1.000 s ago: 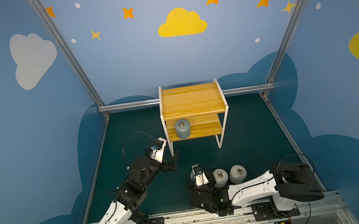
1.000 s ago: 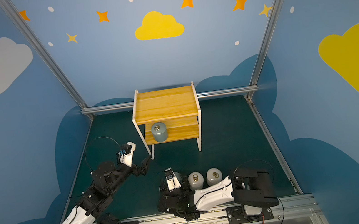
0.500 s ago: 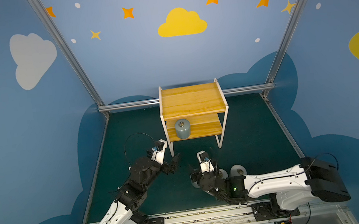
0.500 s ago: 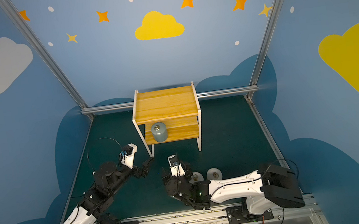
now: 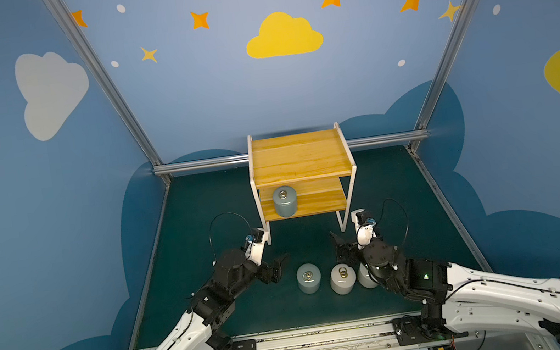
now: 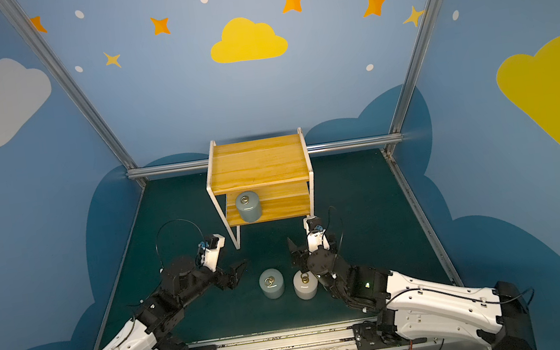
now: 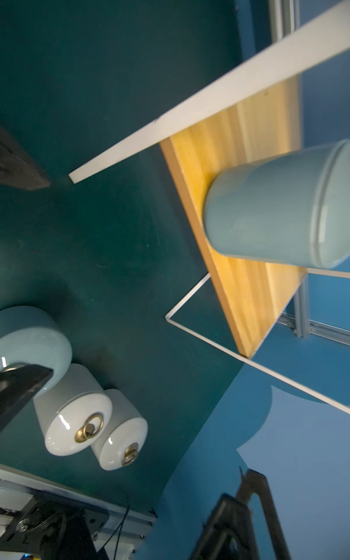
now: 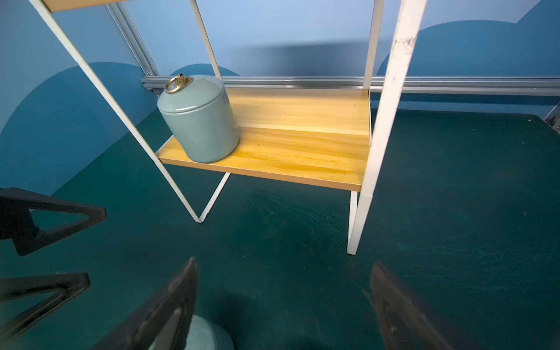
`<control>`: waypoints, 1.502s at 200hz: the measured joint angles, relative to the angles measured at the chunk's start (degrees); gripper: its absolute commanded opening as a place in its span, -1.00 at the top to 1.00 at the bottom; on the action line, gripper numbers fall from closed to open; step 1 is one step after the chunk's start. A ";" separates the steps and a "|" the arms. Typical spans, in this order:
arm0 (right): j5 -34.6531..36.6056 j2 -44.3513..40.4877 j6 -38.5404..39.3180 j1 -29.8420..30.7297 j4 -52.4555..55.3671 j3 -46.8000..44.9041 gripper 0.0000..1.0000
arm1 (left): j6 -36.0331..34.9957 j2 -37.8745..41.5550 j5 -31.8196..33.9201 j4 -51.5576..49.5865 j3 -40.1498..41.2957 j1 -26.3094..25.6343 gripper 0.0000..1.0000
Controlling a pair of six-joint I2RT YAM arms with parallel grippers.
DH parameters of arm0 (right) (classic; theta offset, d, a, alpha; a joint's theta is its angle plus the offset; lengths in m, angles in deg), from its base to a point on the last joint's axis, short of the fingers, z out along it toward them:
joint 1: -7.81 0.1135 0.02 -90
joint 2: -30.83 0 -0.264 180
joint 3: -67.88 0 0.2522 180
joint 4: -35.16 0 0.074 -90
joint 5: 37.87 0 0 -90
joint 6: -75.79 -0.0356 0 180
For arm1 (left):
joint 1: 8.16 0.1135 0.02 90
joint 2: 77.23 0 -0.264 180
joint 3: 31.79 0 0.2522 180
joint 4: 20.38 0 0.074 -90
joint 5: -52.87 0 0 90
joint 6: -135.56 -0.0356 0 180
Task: Remove the tea canisters from the shelf
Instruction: Pick up the tea canister from the shelf.
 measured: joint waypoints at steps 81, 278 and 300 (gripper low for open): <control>-6.80 -0.39 0.44 -5.29 4.37 0.00 -0.82 | 2.32 -3.52 4.07 3.21 0.57 -6.71 -0.85; -14.62 -4.59 0.76 -11.91 6.01 -1.03 -0.83 | -10.88 -32.72 27.45 32.04 -11.78 -12.39 -1.00; -15.13 -4.83 0.76 -12.07 6.08 -1.29 -0.83 | -12.46 -34.51 29.18 33.86 -12.83 -13.05 -1.00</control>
